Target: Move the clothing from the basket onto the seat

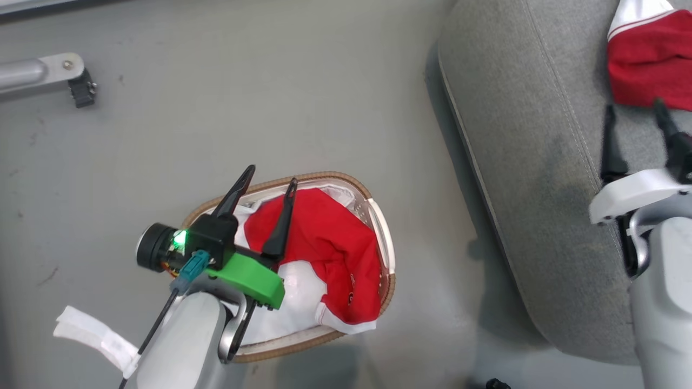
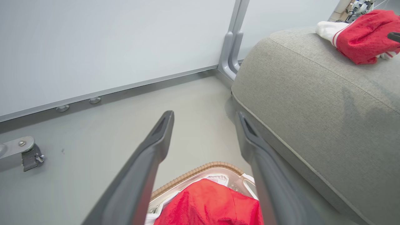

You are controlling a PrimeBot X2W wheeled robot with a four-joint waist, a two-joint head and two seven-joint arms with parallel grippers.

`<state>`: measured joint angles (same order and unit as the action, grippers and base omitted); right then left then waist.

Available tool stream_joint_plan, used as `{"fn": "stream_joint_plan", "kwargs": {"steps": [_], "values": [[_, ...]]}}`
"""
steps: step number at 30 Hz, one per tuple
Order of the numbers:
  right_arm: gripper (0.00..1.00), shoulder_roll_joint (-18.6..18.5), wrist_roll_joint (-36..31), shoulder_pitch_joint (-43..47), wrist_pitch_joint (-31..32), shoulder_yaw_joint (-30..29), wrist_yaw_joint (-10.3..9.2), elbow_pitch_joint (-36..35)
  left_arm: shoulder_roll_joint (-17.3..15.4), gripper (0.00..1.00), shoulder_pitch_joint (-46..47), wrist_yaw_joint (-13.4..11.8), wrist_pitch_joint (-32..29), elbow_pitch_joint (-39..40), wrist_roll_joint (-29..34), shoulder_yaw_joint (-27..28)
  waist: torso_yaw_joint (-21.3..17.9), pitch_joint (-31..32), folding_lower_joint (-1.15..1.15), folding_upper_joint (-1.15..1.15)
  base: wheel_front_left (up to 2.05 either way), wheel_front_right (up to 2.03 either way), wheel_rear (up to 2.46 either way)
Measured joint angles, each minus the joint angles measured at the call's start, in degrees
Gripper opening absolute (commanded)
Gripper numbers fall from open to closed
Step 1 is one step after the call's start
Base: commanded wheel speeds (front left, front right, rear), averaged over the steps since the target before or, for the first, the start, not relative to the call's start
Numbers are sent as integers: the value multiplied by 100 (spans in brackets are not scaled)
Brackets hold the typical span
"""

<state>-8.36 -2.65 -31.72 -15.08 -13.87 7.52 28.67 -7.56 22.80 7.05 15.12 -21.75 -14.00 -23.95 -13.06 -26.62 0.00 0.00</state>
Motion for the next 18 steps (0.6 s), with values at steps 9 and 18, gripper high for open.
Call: {"fn": "stream_joint_plan", "kwargs": {"steps": [9, 18], "values": [[100, 263, 397, 356, 0, 695, -1, -325, 193, 100, -426, 2, -1, 11, 299, 881, 354, 442, 0, 0, 0, 0, 0], [100, 447, 516, 745, 0, 914, 0, -425, 357, 100, -758, 8, 0, -35, 458, 1545, 665, 875, 0, 0, 0, 0, 0]]}}
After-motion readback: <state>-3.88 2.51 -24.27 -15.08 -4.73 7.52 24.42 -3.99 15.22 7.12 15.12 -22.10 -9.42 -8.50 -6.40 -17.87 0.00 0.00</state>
